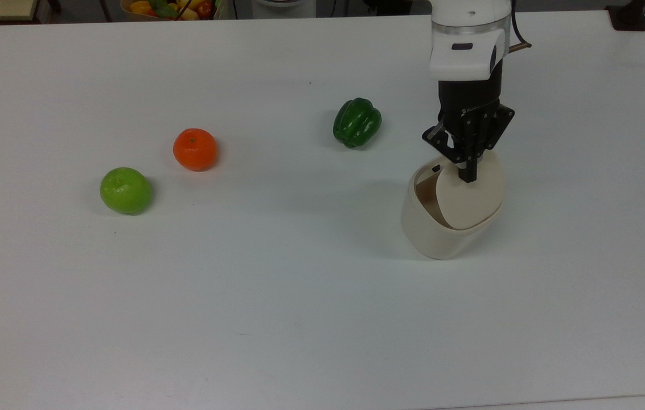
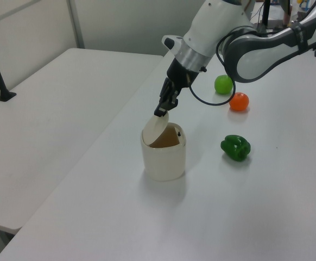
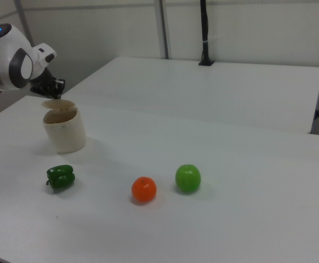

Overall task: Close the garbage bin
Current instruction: 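Press the lid down flat onto the bin rim with the gripper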

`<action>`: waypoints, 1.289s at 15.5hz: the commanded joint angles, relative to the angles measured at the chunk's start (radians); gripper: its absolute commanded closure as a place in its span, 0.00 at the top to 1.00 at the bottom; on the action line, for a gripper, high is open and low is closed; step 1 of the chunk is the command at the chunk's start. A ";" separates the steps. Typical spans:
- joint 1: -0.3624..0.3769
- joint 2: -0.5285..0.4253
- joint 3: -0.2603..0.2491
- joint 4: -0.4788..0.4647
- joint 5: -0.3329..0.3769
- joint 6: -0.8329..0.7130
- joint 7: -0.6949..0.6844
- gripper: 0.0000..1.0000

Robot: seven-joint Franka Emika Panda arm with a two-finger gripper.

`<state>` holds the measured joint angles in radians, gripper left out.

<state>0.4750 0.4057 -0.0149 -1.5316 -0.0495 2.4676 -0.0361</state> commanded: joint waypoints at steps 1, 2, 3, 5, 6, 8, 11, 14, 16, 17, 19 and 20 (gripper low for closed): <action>0.007 -0.025 -0.011 -0.016 -0.021 -0.082 -0.013 0.00; 0.007 -0.025 -0.011 -0.016 -0.021 -0.100 -0.013 0.00; 0.007 -0.025 -0.011 -0.016 -0.026 -0.117 -0.013 0.00; 0.007 -0.024 -0.011 -0.018 -0.035 -0.156 -0.022 0.00; 0.007 -0.021 -0.011 -0.018 -0.033 -0.167 -0.030 0.00; 0.007 -0.021 -0.010 -0.018 -0.033 -0.183 -0.031 0.00; 0.011 -0.018 -0.010 -0.021 -0.033 -0.188 -0.036 0.00; 0.010 -0.013 -0.010 -0.022 -0.033 -0.188 -0.038 0.00; 0.011 -0.011 -0.010 -0.022 -0.033 -0.188 -0.036 0.00; 0.011 -0.011 -0.010 -0.022 -0.033 -0.188 -0.036 0.00; 0.011 -0.010 -0.010 -0.024 -0.033 -0.188 -0.036 0.00; 0.011 -0.008 -0.010 -0.025 -0.033 -0.188 -0.036 0.00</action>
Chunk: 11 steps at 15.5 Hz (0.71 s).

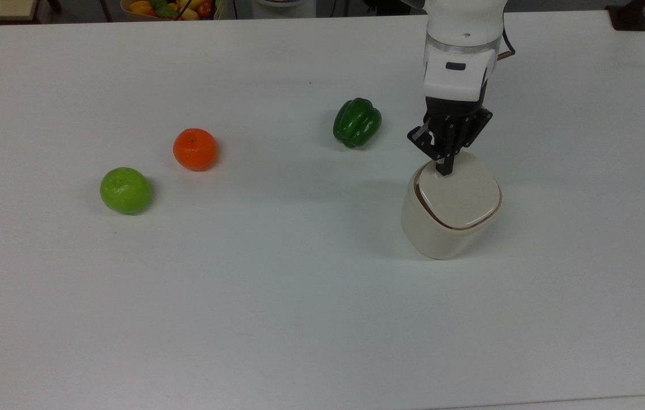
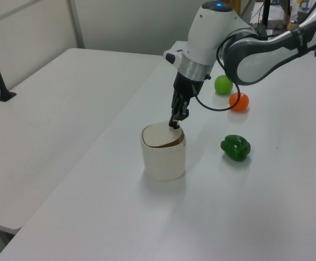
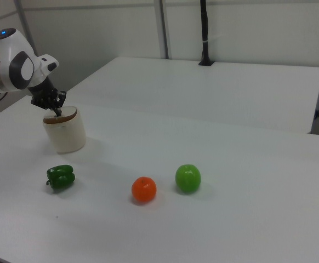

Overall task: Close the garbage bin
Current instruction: 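Press the lid down flat onto the bin rim with the gripper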

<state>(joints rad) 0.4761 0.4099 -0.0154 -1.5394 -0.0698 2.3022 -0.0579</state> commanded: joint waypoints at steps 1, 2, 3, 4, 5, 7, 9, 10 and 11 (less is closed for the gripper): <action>0.010 -0.013 -0.009 -0.018 -0.013 -0.023 -0.014 0.00; 0.010 -0.011 -0.009 -0.018 -0.013 -0.024 -0.014 0.00; 0.009 -0.011 -0.009 -0.019 -0.013 -0.024 -0.014 0.00; 0.009 -0.011 -0.009 -0.021 -0.013 -0.026 -0.014 0.00; 0.009 -0.010 -0.009 -0.021 -0.013 -0.033 -0.014 0.00; 0.012 -0.006 -0.009 -0.021 -0.013 -0.043 -0.016 0.00; 0.015 0.007 -0.009 -0.021 -0.013 -0.043 -0.016 0.00; 0.015 0.009 -0.009 -0.021 -0.013 -0.043 -0.017 0.00; 0.016 0.015 -0.009 -0.021 -0.013 -0.043 -0.017 0.00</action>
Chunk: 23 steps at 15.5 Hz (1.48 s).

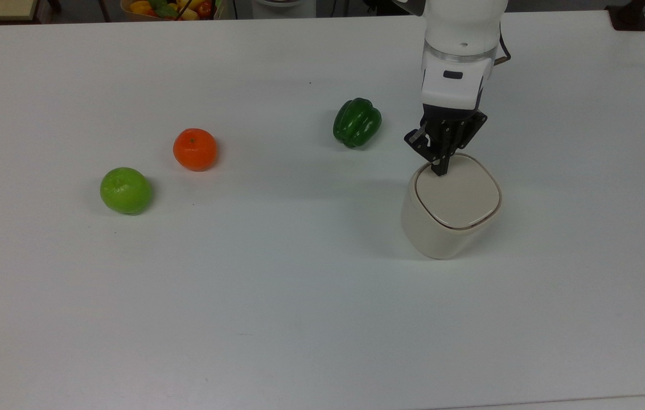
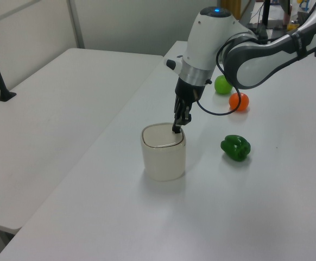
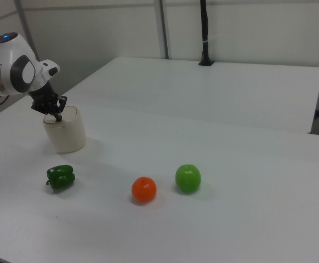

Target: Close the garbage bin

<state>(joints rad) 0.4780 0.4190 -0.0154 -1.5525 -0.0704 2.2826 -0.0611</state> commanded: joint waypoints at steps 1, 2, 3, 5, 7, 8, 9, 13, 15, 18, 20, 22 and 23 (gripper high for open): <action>0.014 0.015 -0.009 -0.006 -0.012 -0.023 -0.014 0.00; 0.014 0.018 -0.009 -0.006 -0.012 -0.022 -0.014 0.00; 0.014 0.020 -0.009 -0.006 -0.012 -0.020 -0.014 0.00; 0.014 0.020 -0.009 -0.008 -0.012 -0.022 -0.014 0.00; 0.014 0.020 -0.009 -0.008 -0.012 -0.022 -0.014 0.00; 0.014 0.020 -0.009 -0.008 -0.012 -0.022 -0.014 0.00; 0.014 0.020 -0.009 -0.006 -0.012 -0.022 -0.013 0.00; 0.014 0.007 -0.009 0.003 -0.002 -0.025 -0.002 0.00; 0.011 -0.034 -0.009 0.003 0.006 -0.029 0.003 0.00; 0.001 -0.109 -0.012 0.005 0.006 -0.092 0.018 0.00; -0.024 -0.152 -0.012 0.005 0.004 -0.174 0.021 0.00; -0.065 -0.189 -0.015 0.005 0.001 -0.260 0.027 0.00; -0.090 -0.206 -0.015 0.005 -0.005 -0.306 0.026 0.00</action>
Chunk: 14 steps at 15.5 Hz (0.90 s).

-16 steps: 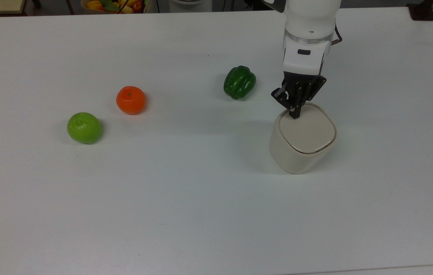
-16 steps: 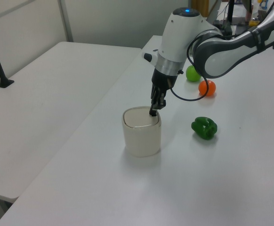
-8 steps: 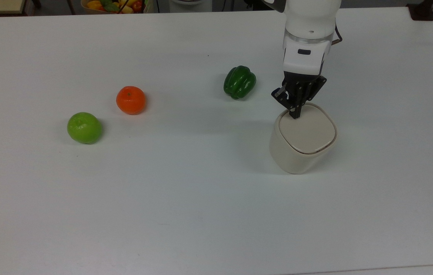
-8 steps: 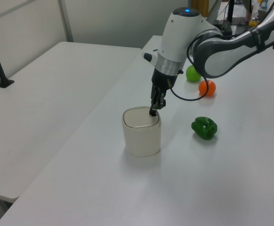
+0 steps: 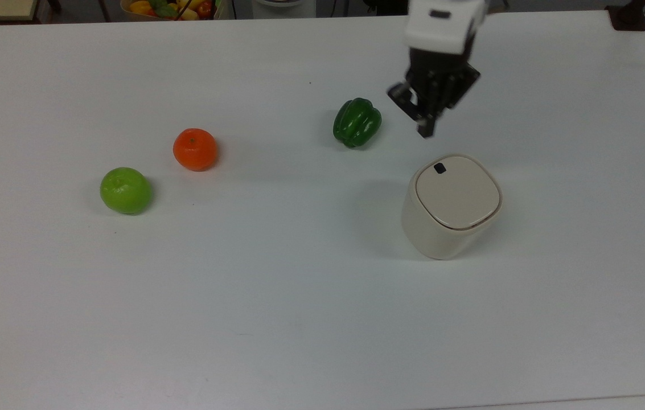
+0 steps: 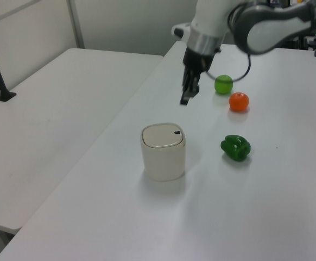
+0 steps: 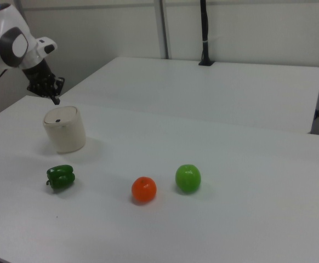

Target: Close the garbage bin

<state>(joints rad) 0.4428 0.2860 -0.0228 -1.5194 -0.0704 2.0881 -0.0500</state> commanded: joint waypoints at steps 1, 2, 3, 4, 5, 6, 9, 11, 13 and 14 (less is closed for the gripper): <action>-0.079 -0.083 -0.008 -0.028 -0.008 -0.164 0.015 0.00; -0.107 -0.091 -0.009 -0.028 -0.009 -0.212 0.015 0.00; -0.142 -0.106 -0.008 -0.030 -0.009 -0.250 0.016 0.00; -0.176 -0.120 -0.006 -0.031 -0.011 -0.278 0.021 0.00; -0.208 -0.126 -0.006 -0.031 -0.011 -0.302 0.039 0.00; -0.235 -0.137 -0.008 -0.033 -0.011 -0.325 0.073 0.00; -0.324 -0.168 -0.006 -0.042 -0.014 -0.370 0.101 0.00; -0.366 -0.195 -0.006 -0.062 -0.012 -0.399 0.094 0.00; -0.387 -0.221 -0.006 -0.093 -0.014 -0.428 0.078 0.00; -0.401 -0.225 -0.006 -0.094 -0.014 -0.431 0.076 0.00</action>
<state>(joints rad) 0.0652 0.1287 -0.0380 -1.5400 -0.0709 1.6804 0.0137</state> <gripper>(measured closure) 0.991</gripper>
